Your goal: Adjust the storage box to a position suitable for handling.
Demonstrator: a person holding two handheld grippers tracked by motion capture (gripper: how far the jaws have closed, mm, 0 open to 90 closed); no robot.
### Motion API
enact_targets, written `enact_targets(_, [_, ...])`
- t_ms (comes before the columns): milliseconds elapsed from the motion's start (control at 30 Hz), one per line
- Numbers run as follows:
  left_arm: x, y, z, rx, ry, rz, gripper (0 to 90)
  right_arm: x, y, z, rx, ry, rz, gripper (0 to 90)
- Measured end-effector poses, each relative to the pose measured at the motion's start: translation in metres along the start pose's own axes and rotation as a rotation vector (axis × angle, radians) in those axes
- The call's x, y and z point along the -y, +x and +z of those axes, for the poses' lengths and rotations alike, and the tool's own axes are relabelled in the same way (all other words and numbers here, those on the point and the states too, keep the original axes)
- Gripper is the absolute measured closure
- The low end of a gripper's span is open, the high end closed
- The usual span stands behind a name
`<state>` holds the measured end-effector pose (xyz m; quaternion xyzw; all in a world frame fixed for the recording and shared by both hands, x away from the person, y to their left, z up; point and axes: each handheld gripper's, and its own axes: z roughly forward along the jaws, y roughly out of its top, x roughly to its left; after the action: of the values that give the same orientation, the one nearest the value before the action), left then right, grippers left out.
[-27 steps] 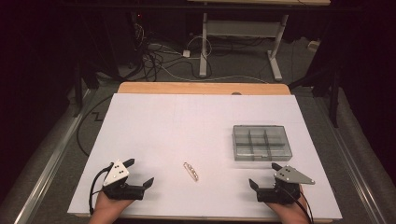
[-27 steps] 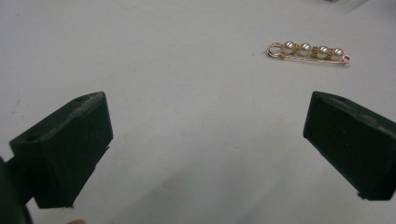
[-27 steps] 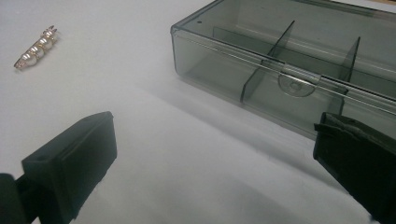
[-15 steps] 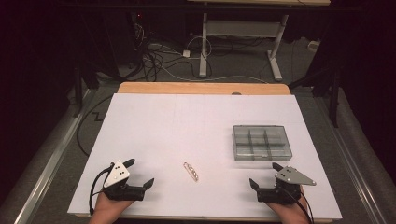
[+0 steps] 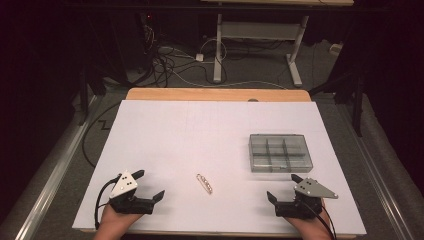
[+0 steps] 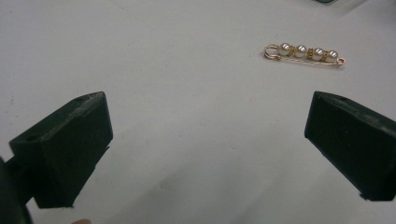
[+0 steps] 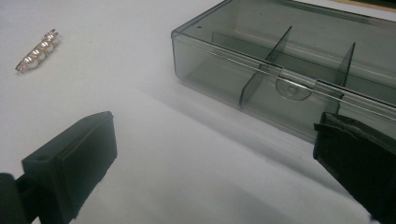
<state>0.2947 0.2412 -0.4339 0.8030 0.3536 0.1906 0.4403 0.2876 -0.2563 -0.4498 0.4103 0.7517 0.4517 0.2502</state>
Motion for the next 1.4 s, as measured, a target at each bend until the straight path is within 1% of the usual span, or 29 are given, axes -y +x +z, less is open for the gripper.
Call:
enact_targets(33, [-0.001, 0.002, 0.000, 0.005, -0.003, -0.011, 0.5, -0.001, 0.000, 0.000, -0.004, 0.005, 0.003, 0.0])
enact_targets(67, [-0.001, 0.002, 0.000, 0.005, -0.003, -0.011, 0.5, -0.001, 0.000, 0.000, -0.006, 0.010, 0.003, 0.0])
enact_targets(133, [-0.001, 0.002, -0.002, 0.000, -0.026, -0.004, 0.5, -0.001, 0.000, 0.001, -0.009, 0.011, 0.001, 0.0])
enact_targets(167, [-0.001, 0.001, -0.002, 0.002, -0.030, -0.002, 0.6, -0.002, 0.001, 0.001, -0.014, 0.014, 0.005, 0.0])
enact_targets(233, [-0.003, 0.001, -0.002, 0.007, -0.031, -0.013, 0.5, -0.003, 0.003, 0.003, -0.032, 0.022, 0.001, 0.0])
enact_targets(267, [-0.004, 0.000, -0.002, 0.012, -0.024, -0.018, 0.7, -0.004, 0.004, 0.004, -0.036, 0.025, 0.000, 0.0])
enact_targets(333, [-0.005, -0.001, -0.002, 0.023, -0.009, -0.020, 0.8, -0.005, 0.007, 0.005, -0.045, 0.034, -0.004, 0.0])
enact_targets(400, [-0.006, -0.002, -0.001, 0.027, -0.013, -0.016, 0.8, -0.005, 0.009, 0.005, -0.046, 0.036, -0.010, 0.0])
enact_targets(467, [-0.006, -0.004, -0.001, 0.019, -0.024, -0.006, 0.6, -0.007, 0.013, 0.007, -0.061, 0.030, -0.014, 0.0])
enact_targets(533, [-0.006, -0.005, -0.001, 0.020, -0.023, 0.004, 0.5, -0.008, 0.014, 0.008, -0.067, 0.026, -0.016, 0.0])
enact_targets(567, [-0.006, -0.006, 0.000, 0.021, -0.024, 0.010, 0.4, -0.010, 0.017, 0.010, -0.076, 0.027, -0.019, 0.1])
enact_targets(600, [-0.006, -0.007, 0.000, 0.016, -0.025, 0.013, 0.4, -0.010, 0.017, 0.010, -0.076, 0.027, -0.019, 0.1])
enact_targets(633, [-0.006, -0.008, 0.001, 0.012, -0.026, 0.018, 0.4, -0.011, 0.020, 0.012, -0.086, 0.029, -0.017, 0.0])
enact_targets(733, [-0.007, -0.008, 0.002, 0.008, -0.024, 0.017, 0.4, -0.012, 0.023, 0.014, -0.093, 0.031, -0.021, 0.0])
enact_targets(833, [-0.007, -0.006, 0.002, 0.016, -0.023, 0.014, 0.4, -0.015, 0.027, 0.017, -0.102, 0.028, -0.022, 0.0])
enact_targets(900, [-0.007, -0.005, 0.003, -0.002, -0.028, 0.026, 0.3, -0.016, 0.030, 0.019, -0.109, 0.031, -0.029, 0.0])
enact_targets(933, [-0.007, -0.004, 0.003, -0.012, -0.032, 0.027, 0.3, -0.017, 0.032, 0.021, -0.115, 0.029, -0.033, 0.1])
enact_targets(1000, [-0.007, -0.002, 0.003, -0.019, -0.034, 0.023, 0.0, -0.018, 0.034, 0.022, -0.119, 0.031, -0.034, 0.0])
enact_targets(1067, [-0.007, -0.001, 0.003, -0.020, -0.035, 0.014, 0.0, -0.020, 0.038, 0.025, -0.131, 0.034, -0.040, 0.1])
enact_targets(1133, [-0.007, 0.001, 0.004, -0.018, -0.039, 0.011, 0.0, -0.021, 0.039, 0.026, -0.133, 0.034, -0.041, 0.2])
enact_targets(1200, [-0.007, 0.002, 0.004, -0.017, -0.040, 0.013, 0.0, -0.023, 0.044, 0.030, -0.145, 0.038, -0.046, 0.9])
enact_targets(1233, [-0.007, 0.002, 0.004, -0.013, -0.040, 0.015, 0.0, -0.023, 0.044, 0.030, -0.145, 0.038, -0.046, 0.9])
enact_targets(1333, [-0.007, 0.003, 0.005, -0.024, -0.036, 0.022, 0.0, -0.026, 0.050, 0.035, -0.160, 0.045, -0.052, 2.5])
enact_targets(1400, [-0.007, 0.003, 0.006, -0.019, -0.036, 0.017, 0.0, -0.028, 0.052, 0.037, -0.167, 0.047, -0.056, 3.1])
